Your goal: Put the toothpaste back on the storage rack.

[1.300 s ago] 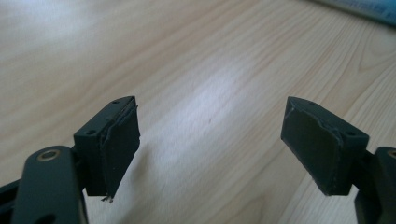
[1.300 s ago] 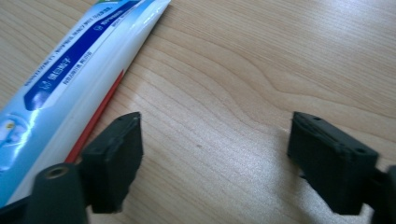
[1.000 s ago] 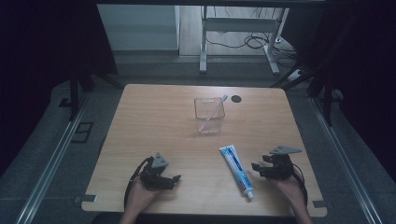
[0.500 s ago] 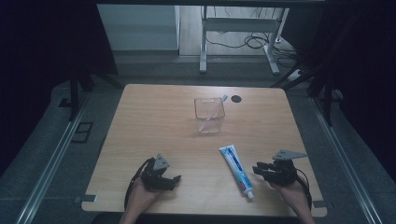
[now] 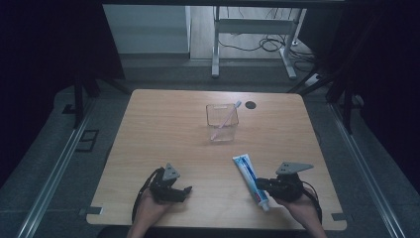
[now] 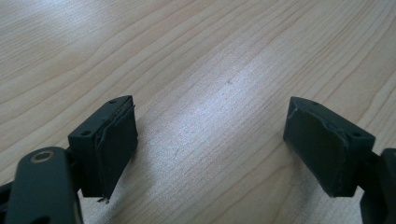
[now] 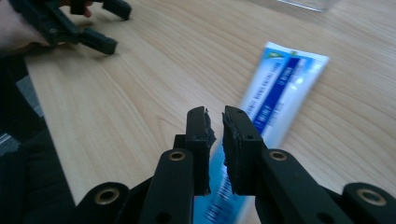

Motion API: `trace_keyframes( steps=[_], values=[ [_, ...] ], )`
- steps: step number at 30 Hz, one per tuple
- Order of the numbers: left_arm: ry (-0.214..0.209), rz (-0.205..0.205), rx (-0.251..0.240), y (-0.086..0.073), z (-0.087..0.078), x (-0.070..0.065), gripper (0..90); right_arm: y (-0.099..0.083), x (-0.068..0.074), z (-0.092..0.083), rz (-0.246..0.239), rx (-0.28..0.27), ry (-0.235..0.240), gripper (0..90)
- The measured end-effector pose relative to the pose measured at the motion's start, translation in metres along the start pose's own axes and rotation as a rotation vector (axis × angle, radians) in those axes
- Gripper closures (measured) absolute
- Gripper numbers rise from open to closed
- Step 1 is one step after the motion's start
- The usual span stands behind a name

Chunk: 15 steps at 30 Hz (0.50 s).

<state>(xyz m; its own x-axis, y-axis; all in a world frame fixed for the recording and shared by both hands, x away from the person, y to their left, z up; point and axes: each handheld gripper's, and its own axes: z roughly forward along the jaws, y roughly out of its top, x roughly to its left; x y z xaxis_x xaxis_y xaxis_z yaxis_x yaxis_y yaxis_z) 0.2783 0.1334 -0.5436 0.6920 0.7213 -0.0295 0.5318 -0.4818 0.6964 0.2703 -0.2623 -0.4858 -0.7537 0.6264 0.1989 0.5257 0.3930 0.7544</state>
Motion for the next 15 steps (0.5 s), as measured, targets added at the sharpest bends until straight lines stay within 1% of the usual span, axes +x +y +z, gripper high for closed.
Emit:
trace_keyframes(
  steps=[4, 9, 11, 15],
  values=[
    [0.000, 0.000, 0.000, 0.000, 0.000, 0.000, 17.6, 0.003, 0.010, 0.006, -0.033, 0.018, 0.015, 79.7],
    [0.000, 0.000, 0.001, 0.000, 0.000, 0.000, 17.6, 0.002, 0.020, 0.017, -0.063, 0.072, 0.035, 78.4],
    [0.000, 0.003, 0.003, 0.000, 0.000, 0.000, 17.6, 0.000, 0.023, 0.022, -0.082, 0.098, 0.028, 78.3],
    [0.000, 0.003, 0.003, 0.000, 0.000, 0.000, 17.6, -0.004, 0.023, 0.030, -0.095, 0.143, -0.001, 78.4]
  ],
)
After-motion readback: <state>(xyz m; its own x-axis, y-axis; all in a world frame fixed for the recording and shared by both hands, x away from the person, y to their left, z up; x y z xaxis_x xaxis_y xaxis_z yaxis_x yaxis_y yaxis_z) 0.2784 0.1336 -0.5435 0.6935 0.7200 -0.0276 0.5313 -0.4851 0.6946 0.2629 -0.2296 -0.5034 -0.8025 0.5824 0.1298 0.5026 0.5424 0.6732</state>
